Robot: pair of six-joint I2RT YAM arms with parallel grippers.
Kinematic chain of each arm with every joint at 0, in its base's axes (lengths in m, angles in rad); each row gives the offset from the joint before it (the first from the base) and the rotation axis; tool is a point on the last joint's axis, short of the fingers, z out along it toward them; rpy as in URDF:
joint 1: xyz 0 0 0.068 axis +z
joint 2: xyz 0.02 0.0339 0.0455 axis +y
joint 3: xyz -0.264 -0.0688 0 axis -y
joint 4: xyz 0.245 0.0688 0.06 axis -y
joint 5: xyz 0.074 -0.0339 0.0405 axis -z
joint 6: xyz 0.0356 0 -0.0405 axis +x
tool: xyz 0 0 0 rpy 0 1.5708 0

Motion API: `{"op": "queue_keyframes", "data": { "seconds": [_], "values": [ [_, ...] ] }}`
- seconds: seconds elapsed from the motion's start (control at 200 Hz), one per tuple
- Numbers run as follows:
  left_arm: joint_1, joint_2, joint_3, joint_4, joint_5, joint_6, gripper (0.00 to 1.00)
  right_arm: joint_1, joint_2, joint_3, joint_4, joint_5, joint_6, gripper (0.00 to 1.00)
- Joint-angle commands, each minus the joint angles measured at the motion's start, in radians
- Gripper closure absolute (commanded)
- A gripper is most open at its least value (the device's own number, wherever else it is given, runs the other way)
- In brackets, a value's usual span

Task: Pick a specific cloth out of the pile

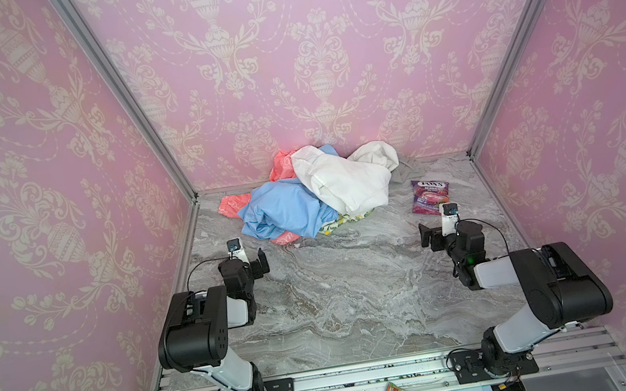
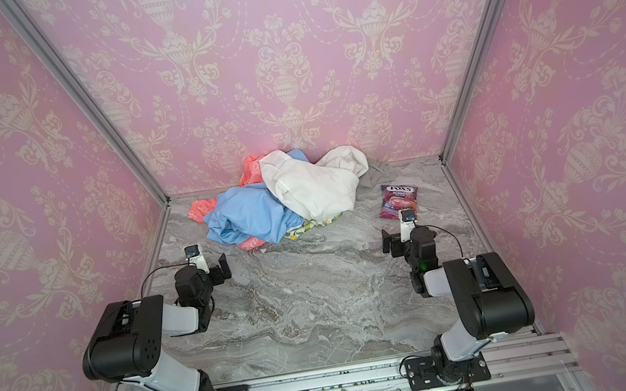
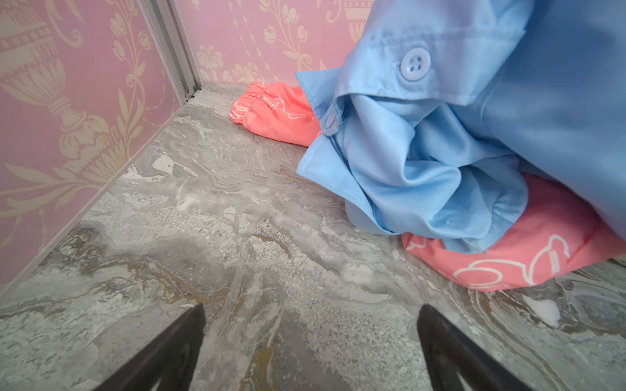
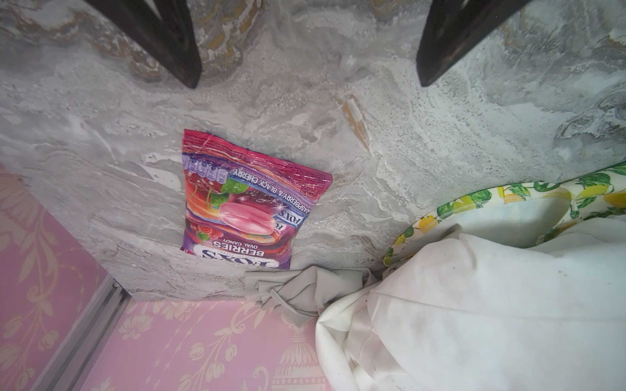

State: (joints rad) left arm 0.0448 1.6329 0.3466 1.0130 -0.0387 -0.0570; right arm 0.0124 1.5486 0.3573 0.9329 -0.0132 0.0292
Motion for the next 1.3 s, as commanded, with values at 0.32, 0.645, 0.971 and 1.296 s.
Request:
{"op": "queue_keyframes", "data": {
  "seconds": [0.32, 0.645, 0.971, 1.296],
  "values": [
    [0.008, -0.004, 0.010, -0.011, 0.057, 0.037, 0.01, 0.000, -0.047, 0.002, -0.011, 0.004, 0.008, 0.00],
    [0.008, -0.210, 0.105, -0.377, 0.028, 0.001, 0.01, 0.036, -0.188, 0.010, -0.160, 0.039, -0.021, 0.00],
    [-0.019, -0.506, 0.342, -0.964, 0.003, -0.302, 0.01, 0.075, -0.365, 0.066, -0.365, 0.080, 0.072, 0.00],
    [-0.109, -0.545, 0.393, -1.266, 0.233, -0.818, 0.18, 0.144, -0.424, 0.174, -0.563, 0.004, 0.238, 0.05]
  ]
}}
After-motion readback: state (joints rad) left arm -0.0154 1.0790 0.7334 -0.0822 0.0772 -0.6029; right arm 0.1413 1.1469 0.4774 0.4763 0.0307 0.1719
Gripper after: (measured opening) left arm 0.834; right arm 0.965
